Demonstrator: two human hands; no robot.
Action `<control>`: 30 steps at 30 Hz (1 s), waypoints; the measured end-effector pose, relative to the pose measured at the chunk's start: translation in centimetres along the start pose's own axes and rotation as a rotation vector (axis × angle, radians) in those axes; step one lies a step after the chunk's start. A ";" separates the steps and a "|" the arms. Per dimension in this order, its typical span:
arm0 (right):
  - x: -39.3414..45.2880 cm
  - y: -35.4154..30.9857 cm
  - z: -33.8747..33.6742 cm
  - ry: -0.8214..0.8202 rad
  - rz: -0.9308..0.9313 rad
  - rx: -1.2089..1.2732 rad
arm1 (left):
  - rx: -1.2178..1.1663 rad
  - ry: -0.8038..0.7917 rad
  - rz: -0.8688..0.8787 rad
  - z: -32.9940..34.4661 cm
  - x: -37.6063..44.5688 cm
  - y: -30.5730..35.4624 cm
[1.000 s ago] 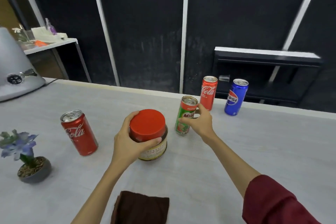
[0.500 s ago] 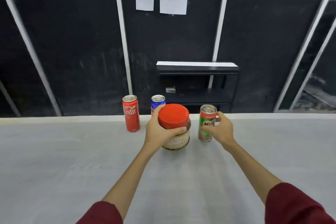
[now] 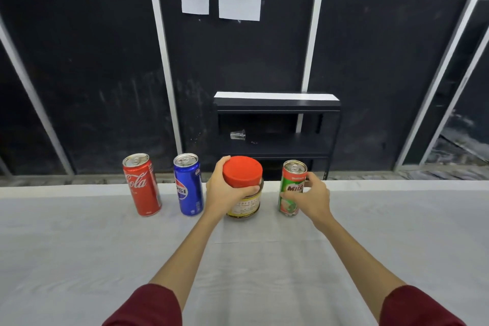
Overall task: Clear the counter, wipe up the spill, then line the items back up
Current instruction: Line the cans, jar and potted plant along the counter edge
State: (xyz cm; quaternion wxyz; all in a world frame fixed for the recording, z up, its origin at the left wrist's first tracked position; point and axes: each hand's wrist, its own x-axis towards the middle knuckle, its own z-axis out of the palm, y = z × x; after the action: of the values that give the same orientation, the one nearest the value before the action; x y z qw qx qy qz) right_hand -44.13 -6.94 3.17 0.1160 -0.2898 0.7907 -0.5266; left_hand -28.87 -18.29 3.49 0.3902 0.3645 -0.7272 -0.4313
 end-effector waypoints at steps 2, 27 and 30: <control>0.7 0.3 0.1 -0.004 -0.003 0.004 | -0.011 0.016 -0.025 0.2 0.3 -0.7; -20.6 -11.8 16.1 -0.163 -0.507 0.333 | 0.366 0.375 0.021 -26.6 -18.8 0.2; -25.7 -15.9 22.4 -0.424 -0.523 0.345 | 0.485 0.671 -0.006 -35.7 -23.9 -1.2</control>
State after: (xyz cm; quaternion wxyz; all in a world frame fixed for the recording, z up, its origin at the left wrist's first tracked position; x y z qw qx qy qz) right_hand -7.19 -13.55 4.97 0.1857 -0.5605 0.5484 -0.5921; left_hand 13.12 -10.28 7.86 0.5072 0.5683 -0.6392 -0.1055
